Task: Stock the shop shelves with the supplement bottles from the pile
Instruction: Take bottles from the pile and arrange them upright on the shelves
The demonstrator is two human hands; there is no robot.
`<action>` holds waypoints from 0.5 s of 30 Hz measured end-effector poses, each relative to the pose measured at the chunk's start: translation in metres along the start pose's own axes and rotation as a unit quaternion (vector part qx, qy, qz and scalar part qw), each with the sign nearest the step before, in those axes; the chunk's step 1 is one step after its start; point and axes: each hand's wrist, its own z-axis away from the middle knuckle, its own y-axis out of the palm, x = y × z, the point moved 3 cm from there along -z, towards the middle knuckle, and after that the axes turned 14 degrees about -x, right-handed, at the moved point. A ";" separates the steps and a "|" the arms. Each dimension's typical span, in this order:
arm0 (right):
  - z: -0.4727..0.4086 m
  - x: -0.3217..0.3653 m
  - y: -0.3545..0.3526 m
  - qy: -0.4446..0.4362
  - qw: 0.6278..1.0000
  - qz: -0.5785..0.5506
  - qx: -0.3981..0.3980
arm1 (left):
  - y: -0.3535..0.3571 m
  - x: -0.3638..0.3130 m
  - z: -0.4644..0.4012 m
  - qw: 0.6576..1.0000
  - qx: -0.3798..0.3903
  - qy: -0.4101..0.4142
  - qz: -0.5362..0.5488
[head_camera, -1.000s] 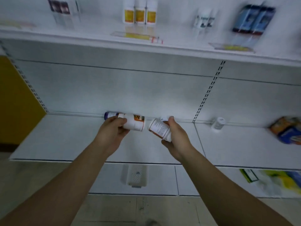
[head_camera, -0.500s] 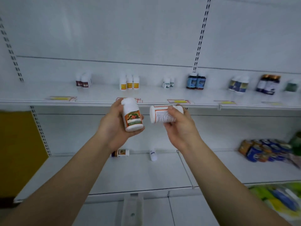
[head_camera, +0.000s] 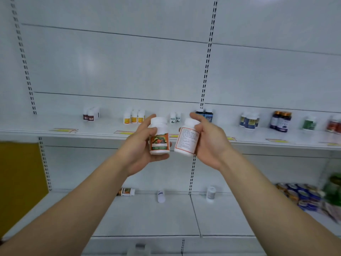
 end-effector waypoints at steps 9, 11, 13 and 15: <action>0.020 0.020 -0.047 -0.070 0.993 0.095 0.025 | 0.047 0.022 0.021 0.999 0.000 -0.014 0.038; 0.018 0.019 -0.053 -0.059 0.993 0.100 0.024 | 0.052 0.024 0.023 0.999 0.001 -0.018 0.048; 0.017 0.018 -0.056 -0.018 0.997 0.063 0.036 | 0.055 0.023 0.024 0.998 0.006 -0.022 0.053; 0.012 0.019 -0.062 0.003 0.999 0.028 0.041 | 0.058 0.023 0.021 0.999 0.016 -0.022 0.047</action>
